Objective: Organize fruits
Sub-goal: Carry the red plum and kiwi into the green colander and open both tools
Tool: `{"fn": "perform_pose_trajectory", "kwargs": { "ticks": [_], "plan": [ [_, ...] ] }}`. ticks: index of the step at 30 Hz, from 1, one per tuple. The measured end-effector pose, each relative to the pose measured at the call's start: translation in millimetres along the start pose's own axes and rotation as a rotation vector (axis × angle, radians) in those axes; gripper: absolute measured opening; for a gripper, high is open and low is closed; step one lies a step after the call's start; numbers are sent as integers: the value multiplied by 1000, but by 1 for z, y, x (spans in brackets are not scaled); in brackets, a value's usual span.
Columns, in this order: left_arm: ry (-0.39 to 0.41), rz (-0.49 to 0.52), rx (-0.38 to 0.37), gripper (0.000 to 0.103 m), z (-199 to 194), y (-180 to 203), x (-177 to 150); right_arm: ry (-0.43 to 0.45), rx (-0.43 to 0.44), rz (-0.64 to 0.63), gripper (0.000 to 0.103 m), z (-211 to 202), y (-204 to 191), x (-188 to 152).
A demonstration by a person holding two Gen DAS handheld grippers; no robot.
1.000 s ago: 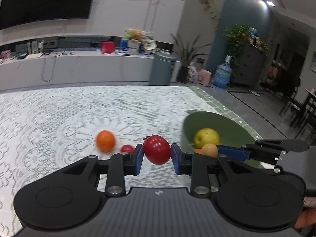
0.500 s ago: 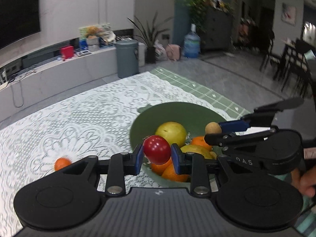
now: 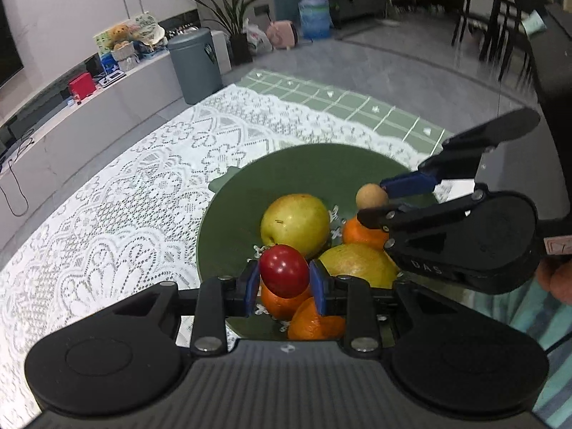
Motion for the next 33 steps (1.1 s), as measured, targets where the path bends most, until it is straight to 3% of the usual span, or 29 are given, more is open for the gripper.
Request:
{"fn": "perform_pose_trajectory", "kwargs": {
  "ticks": [15, 30, 33],
  "plan": [
    [-146, 81, 36, 34, 35, -1, -1, -73, 15, 6, 25, 24, 0, -5],
    [-155, 105, 73, 34, 45, 3, 5, -49, 36, 18, 25, 22, 0, -4],
    [-155, 110, 92, 39, 46, 1, 3, -46, 34, 9, 26, 21, -2, -3]
  ]
}}
Point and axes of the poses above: each gripper's, at about its wrist camera, not at the fingertips, and z roughly the way its jaws point, y to its right, x to its top, the point moved 9 cm from there along z, roughly the way its jaws point, and after that the axes turned 12 degrees about -z, right-handed, at the moved point
